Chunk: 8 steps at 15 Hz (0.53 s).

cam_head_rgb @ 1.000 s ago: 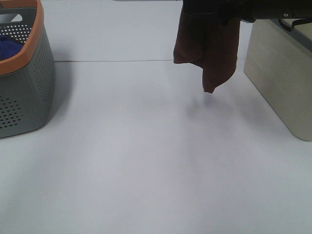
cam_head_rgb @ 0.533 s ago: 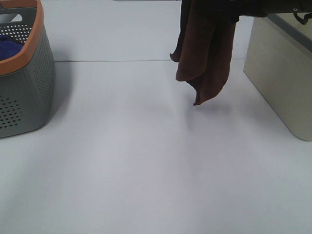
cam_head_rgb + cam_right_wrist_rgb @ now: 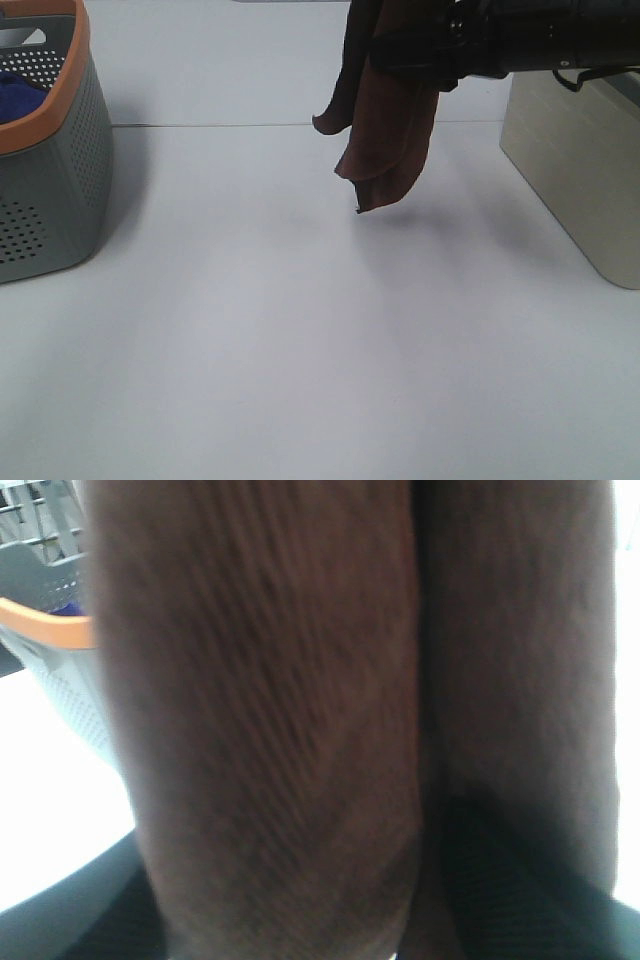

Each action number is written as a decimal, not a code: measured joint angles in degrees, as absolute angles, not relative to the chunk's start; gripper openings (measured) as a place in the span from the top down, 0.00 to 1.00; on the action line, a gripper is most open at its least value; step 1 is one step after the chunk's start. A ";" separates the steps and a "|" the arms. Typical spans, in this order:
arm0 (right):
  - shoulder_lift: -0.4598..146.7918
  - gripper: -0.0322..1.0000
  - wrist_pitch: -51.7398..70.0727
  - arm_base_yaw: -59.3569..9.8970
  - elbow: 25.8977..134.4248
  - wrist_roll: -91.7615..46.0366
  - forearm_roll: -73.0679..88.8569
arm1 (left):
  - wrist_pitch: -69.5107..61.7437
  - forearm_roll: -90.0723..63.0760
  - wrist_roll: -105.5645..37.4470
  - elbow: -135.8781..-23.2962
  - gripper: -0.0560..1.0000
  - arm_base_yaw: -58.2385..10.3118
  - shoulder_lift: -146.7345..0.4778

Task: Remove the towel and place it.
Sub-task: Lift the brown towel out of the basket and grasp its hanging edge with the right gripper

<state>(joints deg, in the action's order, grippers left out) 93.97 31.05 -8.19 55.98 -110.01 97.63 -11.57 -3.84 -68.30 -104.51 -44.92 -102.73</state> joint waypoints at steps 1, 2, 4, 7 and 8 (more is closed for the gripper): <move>95.45 0.39 31.91 -8.19 55.98 -110.47 97.63 | -11.57 -3.84 -68.30 -104.51 0.95 -44.92 -102.73; 97.23 0.39 33.17 -8.19 55.98 -110.52 97.63 | -11.57 -3.84 -68.30 -104.51 0.95 -44.92 -102.73; 100.50 0.39 36.55 -8.19 55.98 -110.58 97.63 | -11.57 -3.84 -68.30 -104.51 0.95 -44.92 -102.73; 103.30 0.41 42.51 -8.19 55.98 -105.65 92.07 | -11.57 -3.84 -68.30 -104.51 0.95 -44.92 -102.73; 102.90 0.41 43.37 -8.19 56.04 -101.53 88.01 | -11.57 -3.78 -68.30 -104.51 0.95 -44.92 -102.73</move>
